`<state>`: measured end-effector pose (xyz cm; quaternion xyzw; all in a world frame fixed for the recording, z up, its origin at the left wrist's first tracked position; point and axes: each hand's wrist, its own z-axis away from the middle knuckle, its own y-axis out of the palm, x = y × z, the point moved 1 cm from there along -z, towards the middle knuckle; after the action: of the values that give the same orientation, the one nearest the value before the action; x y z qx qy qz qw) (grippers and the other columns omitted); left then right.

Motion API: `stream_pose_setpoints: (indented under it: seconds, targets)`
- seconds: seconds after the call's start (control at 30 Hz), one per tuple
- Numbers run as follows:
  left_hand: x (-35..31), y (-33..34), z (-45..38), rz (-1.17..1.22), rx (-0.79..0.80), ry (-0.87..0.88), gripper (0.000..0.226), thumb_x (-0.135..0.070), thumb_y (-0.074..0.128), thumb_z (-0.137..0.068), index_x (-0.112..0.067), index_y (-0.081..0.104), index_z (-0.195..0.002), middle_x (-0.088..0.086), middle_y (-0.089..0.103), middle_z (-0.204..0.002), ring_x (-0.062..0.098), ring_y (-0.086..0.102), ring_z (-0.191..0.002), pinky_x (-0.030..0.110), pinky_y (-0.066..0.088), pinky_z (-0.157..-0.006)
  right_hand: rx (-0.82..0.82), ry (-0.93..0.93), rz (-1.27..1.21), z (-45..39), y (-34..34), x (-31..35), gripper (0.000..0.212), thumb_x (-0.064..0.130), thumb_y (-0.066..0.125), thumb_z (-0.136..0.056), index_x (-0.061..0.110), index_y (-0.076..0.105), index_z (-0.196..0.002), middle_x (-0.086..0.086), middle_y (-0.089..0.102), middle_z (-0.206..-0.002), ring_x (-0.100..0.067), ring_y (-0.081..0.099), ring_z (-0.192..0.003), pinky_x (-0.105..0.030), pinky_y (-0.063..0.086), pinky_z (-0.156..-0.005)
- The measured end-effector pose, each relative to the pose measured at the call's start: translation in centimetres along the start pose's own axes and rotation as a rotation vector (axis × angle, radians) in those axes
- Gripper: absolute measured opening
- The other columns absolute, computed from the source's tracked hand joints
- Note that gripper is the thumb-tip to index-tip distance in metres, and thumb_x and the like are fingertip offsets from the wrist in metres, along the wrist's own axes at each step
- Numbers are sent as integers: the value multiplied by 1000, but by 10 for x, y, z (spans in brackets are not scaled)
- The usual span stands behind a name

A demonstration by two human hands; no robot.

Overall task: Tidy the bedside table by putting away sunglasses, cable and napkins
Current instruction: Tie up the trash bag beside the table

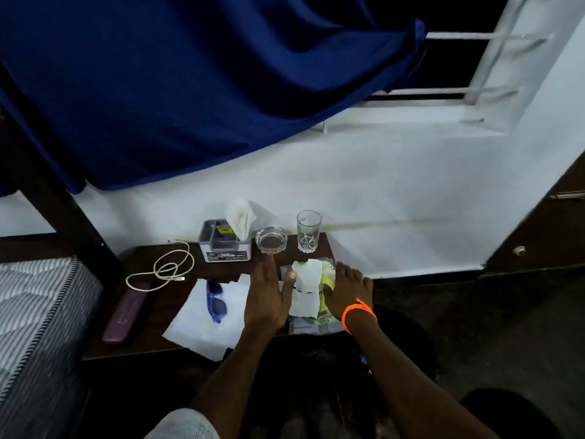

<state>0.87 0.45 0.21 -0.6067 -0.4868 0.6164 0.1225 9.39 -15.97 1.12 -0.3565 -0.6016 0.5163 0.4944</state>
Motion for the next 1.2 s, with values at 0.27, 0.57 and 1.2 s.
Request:
stream_pose_setpoints:
  seconds: [0.27, 0.57, 1.2]
  targets:
    - [17, 30, -22, -17, 176, -265, 49, -34, 53, -104, 4, 52, -135, 27, 49, -139, 44, 50, -130, 46, 40, -108, 142, 159, -202, -18, 18, -17, 44, 45, 58, -91, 14, 55, -122, -11, 61, -130, -36, 53, -124, -45, 46, -101]
    - [9, 40, -30, 87, 260, -355, 47, -20, 60, -98, -2, 49, -141, 24, 62, -136, 42, 56, -128, 43, 46, -103, 88, 294, -497, -29, 20, -21, 26, 18, 70, -85, 4, 67, -107, -15, 71, -108, -33, 66, -101, -23, 41, -72]
    - [-82, 64, -31, 451, 235, -374, 23, -16, 72, -83, -17, 83, -103, 6, 81, -105, 23, 73, -101, 33, 59, -91, 47, 340, -1017, -25, -20, -41, 9, 3, 79, -78, 9, 78, -85, -7, 70, -71, -8, 61, -59, -22, 54, -61]
